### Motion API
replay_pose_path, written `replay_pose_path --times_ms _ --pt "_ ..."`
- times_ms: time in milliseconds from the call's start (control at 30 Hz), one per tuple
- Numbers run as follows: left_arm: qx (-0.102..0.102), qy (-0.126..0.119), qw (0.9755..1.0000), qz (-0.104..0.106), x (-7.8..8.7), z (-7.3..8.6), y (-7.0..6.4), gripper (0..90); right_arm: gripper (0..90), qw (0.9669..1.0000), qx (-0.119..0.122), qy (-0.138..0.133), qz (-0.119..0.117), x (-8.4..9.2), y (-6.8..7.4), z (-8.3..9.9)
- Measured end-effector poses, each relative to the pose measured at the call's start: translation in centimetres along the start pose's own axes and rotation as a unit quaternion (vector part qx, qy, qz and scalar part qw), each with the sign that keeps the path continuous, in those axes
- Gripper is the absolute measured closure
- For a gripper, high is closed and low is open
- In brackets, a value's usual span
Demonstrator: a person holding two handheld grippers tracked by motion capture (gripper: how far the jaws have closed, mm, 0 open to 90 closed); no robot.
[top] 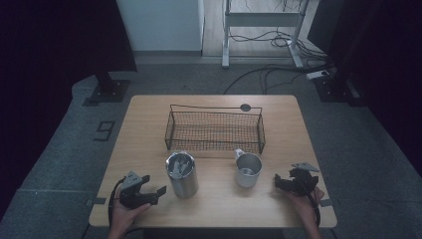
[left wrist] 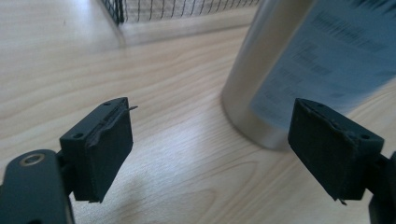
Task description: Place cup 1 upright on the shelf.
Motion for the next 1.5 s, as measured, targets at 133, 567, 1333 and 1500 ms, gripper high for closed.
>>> replay_pose_path --times_ms 133,567,1333,1500 --pt "0.008 -0.030 0.9989 0.035 1.1 -1.1 -0.6 12.1 0.0 1.0000 0.001 0.000 -0.001 0.0 0.0 0.0" --pt "0.000 -0.078 0.9945 0.069 2.6 -3.4 -3.3 1.5 0.0 1.0000 0.003 -0.001 -0.004 -0.1 -0.1 -0.1" --pt "-0.032 -0.070 0.9934 0.085 -0.5 -4.8 -5.9 0.0 0.6 1.0000 0.001 -0.002 -0.002 0.1 -0.1 0.1" --pt "-0.035 -0.076 0.9934 0.079 -1.3 -5.5 -6.2 0.0 0.5 1.0000 0.001 -0.002 -0.002 0.1 -0.1 0.1"
Point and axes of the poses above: each handheld gripper's, and its own axes: x roughly backward along the jaws, z roughly out of its underside, y roughly to its left, the point moved 5 cm from there along -x, roughly forward along the jaws, and after that the axes turned 10 degrees about -y, right-handed, at the moved point
